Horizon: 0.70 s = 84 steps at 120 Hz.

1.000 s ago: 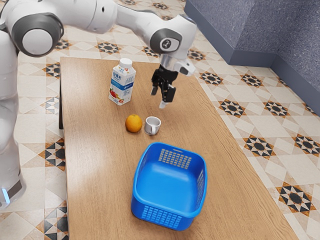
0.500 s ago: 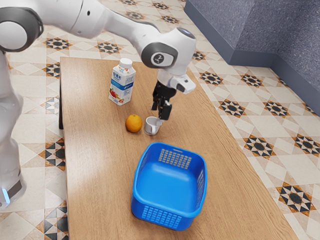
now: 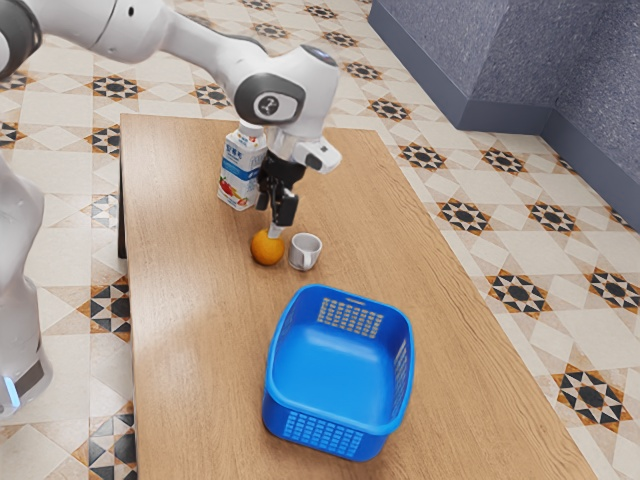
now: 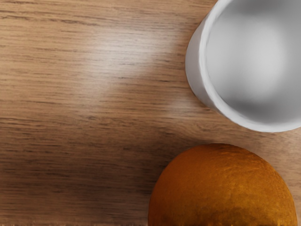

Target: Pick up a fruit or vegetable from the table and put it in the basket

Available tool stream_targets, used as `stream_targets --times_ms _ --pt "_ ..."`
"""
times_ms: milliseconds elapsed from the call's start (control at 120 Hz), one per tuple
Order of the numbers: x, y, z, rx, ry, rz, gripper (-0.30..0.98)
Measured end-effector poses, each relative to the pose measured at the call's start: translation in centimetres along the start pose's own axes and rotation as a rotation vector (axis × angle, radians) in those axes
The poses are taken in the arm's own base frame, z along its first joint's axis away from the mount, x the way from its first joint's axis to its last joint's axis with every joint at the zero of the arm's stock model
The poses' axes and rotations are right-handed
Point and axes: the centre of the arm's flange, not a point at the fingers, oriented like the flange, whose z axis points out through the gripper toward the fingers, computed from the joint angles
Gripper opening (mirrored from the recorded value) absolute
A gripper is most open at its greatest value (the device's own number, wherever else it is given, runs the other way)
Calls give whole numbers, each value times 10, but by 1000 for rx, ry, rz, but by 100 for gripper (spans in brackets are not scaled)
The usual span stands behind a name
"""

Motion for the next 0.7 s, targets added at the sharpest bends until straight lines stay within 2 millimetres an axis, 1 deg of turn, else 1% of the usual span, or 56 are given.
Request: stream_targets --times_ms 117,217,417,533,633,700 --pt "0 2 5 3 -1 2 69" --pt "2 8 10 7 -7 11 69" --pt "7 14 25 15 -37 15 69" --pt "10 16 30 18 -37 15 68" --pt "11 17 32 18 -34 15 62" --pt "12 18 33 13 -34 12 54"
